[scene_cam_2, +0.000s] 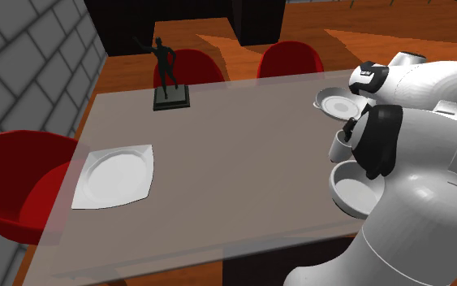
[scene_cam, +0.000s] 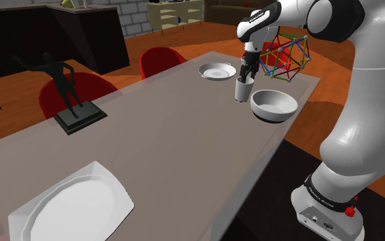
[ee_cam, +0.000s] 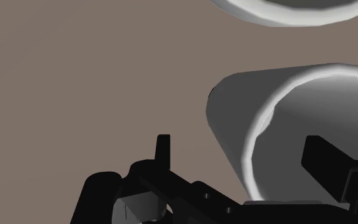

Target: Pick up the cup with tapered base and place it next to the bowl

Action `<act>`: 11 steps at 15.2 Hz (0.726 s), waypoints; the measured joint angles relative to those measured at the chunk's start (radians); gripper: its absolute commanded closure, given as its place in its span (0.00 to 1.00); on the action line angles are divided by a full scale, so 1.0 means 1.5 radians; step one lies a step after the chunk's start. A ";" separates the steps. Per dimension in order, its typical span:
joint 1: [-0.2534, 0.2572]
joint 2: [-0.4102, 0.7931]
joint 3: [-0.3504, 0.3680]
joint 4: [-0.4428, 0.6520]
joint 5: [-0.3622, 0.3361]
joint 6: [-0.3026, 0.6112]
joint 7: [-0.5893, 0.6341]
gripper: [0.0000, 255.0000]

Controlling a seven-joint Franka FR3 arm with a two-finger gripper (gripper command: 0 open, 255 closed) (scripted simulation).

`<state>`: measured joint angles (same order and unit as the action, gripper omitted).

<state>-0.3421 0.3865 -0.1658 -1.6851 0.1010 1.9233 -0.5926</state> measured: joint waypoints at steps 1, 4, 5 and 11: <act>0.000 -0.002 0.000 0.009 -0.001 -0.010 0.001 0.00; -0.003 -0.012 -0.003 0.054 -0.004 -0.065 0.002 0.00; -0.003 -0.010 -0.003 0.063 -0.004 -0.072 0.002 0.00; -0.003 -0.009 -0.002 0.072 -0.004 -0.081 0.003 0.00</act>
